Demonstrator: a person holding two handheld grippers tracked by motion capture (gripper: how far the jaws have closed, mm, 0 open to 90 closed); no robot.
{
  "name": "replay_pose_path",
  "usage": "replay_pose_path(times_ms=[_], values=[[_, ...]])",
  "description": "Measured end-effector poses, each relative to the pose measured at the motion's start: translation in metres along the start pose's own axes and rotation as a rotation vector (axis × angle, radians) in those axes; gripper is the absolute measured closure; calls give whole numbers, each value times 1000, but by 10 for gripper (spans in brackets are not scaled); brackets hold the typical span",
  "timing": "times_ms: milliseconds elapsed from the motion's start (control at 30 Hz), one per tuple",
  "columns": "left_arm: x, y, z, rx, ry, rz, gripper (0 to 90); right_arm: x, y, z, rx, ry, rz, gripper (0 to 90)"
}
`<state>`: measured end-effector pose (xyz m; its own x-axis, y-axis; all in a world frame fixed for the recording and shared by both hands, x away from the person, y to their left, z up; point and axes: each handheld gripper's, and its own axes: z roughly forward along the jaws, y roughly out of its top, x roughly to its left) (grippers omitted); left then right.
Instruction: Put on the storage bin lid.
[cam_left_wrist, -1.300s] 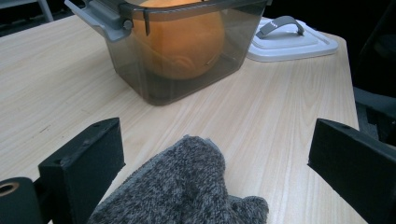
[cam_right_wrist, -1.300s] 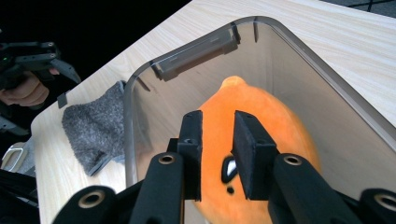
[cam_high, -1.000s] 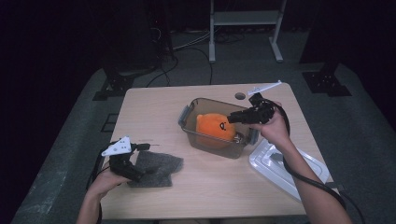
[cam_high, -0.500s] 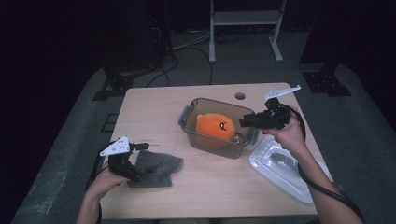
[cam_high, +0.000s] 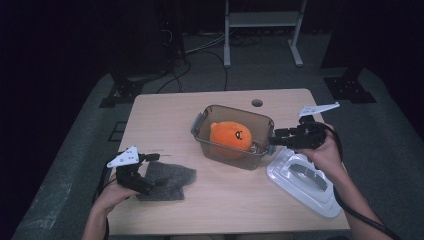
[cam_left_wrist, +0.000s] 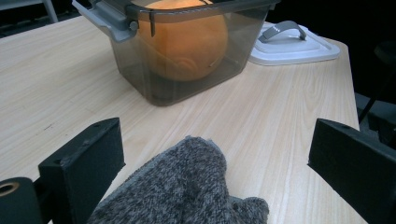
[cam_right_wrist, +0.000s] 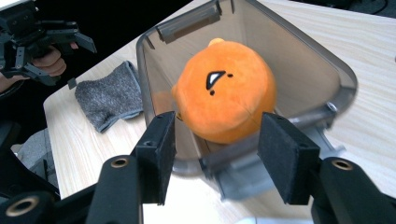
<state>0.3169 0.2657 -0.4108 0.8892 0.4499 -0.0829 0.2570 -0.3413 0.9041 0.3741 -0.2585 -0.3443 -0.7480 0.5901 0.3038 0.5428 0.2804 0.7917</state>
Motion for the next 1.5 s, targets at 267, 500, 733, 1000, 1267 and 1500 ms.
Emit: replay_pose_path(times_ms=[267,500,733,1000,1267,1500], values=[[0,0,-1,-9,4,-2,28,-10,-25,-19,-30,-8,41,426],[0,0,-1,-9,7,0,28,-20,-49,-30,-33,-34,66,412],[1,0,-2,-23,20,0,28,-28,-72,-36,-34,-64,82,375],[2,0,-4,-34,26,-7,28,-37,-98,-41,-52,-76,132,328],[1,0,-2,-32,25,-10,28,-40,-116,-44,-49,-97,143,286],[1,-1,-3,-37,25,-13,28,-43,-129,-40,-36,-124,131,274]])
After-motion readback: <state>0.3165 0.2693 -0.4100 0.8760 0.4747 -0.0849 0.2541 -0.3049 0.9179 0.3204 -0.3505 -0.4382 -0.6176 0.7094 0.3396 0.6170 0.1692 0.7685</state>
